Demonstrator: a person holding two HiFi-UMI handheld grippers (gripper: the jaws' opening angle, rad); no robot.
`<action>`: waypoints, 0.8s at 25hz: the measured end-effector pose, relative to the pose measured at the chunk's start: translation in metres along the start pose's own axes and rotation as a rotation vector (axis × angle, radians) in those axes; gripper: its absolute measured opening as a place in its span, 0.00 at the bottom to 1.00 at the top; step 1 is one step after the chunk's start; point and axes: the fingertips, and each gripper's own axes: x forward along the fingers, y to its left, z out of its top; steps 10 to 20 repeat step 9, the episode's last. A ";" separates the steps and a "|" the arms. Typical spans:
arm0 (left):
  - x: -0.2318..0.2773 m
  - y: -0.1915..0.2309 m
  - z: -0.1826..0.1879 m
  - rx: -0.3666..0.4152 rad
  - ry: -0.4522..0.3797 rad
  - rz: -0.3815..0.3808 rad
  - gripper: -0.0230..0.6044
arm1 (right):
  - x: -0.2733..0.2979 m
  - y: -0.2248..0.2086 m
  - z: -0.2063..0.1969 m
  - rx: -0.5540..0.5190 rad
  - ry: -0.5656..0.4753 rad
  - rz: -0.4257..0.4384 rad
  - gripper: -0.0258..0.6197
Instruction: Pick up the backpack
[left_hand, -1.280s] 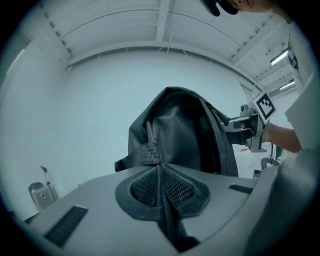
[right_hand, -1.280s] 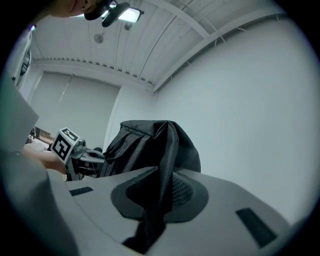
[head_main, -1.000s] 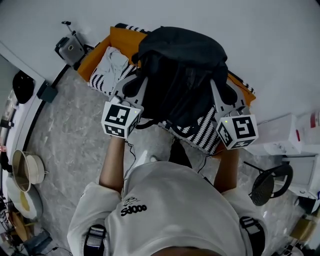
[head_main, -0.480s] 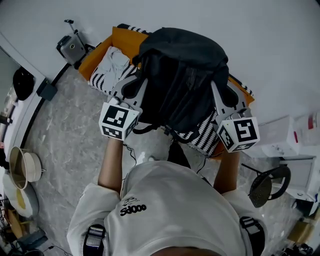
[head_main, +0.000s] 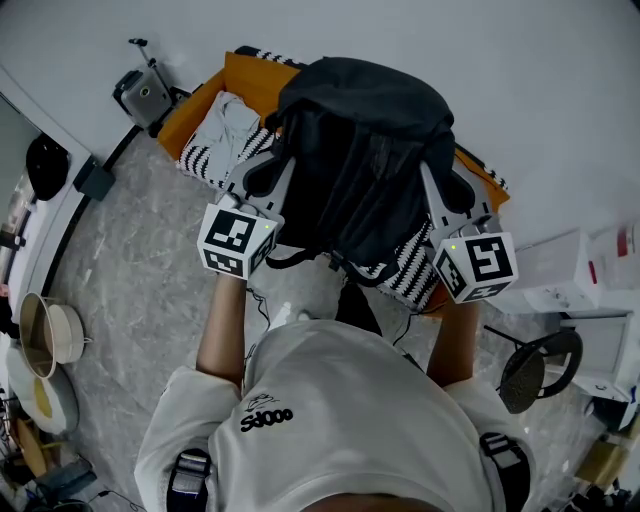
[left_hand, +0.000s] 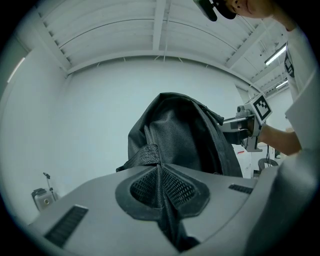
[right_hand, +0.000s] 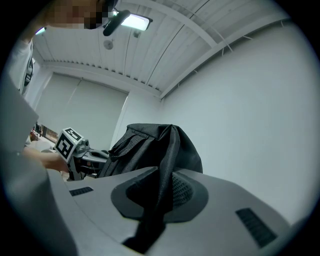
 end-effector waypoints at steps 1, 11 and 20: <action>0.000 0.001 -0.001 -0.002 0.002 0.000 0.09 | 0.001 0.000 -0.001 0.000 0.002 0.001 0.13; 0.007 0.005 -0.010 -0.013 0.017 0.004 0.09 | 0.010 -0.003 -0.010 0.007 0.017 0.012 0.13; 0.007 0.005 -0.010 -0.013 0.017 0.004 0.09 | 0.010 -0.003 -0.010 0.007 0.017 0.012 0.13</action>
